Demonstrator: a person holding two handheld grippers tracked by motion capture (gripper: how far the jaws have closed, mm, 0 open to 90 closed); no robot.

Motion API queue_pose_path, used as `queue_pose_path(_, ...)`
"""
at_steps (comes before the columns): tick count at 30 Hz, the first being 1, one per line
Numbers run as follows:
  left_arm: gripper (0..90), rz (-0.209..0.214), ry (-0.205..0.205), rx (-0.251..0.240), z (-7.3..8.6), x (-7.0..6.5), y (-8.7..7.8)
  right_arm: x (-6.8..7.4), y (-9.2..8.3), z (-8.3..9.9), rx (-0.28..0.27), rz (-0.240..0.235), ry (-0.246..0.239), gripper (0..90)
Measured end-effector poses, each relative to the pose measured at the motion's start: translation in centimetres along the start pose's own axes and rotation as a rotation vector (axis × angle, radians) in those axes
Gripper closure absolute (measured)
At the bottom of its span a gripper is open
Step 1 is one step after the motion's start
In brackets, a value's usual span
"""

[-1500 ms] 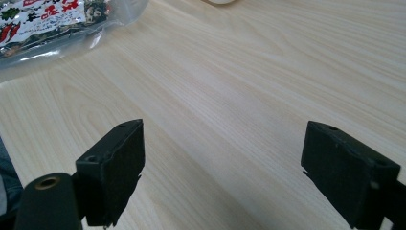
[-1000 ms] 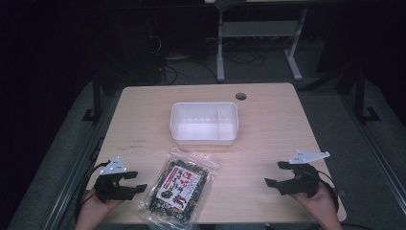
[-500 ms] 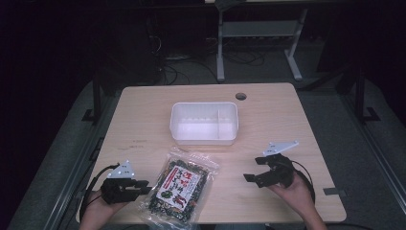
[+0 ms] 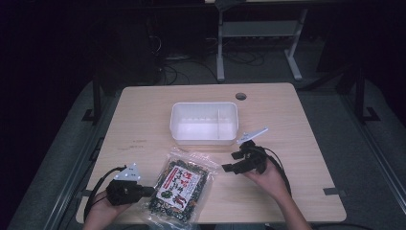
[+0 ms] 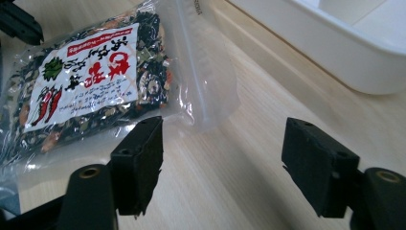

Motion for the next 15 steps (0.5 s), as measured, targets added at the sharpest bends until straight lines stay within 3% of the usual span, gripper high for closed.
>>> queue_pose_path(1, 86.2, 0.001, -0.004, 0.001, 0.0, 0.0, 0.1, 0.0, 0.8, -0.1, 0.036, -0.020, 0.013, 35.6)
queue_pose_path(6, 86.2, 0.006, -0.007, 0.006, 0.1, 0.1, 0.3, 0.2, 1.9, -1.0, 0.063, -0.045, 0.021, 44.0)
queue_pose_path(15, 85.3, 0.006, -0.007, 0.008, 0.2, 0.2, 0.3, 0.1, 3.9, -0.9, 0.142, -0.095, 0.065, 54.5)
Point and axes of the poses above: each handheld gripper's, and its own axes: y roughly forward along the jaws, z roughly out of its underside, x roughly to its left, the point moved 9 cm from there along y, roughly forward along the jaws, and after that the axes turned 2 degrees about -x, right-handed, at the moved point
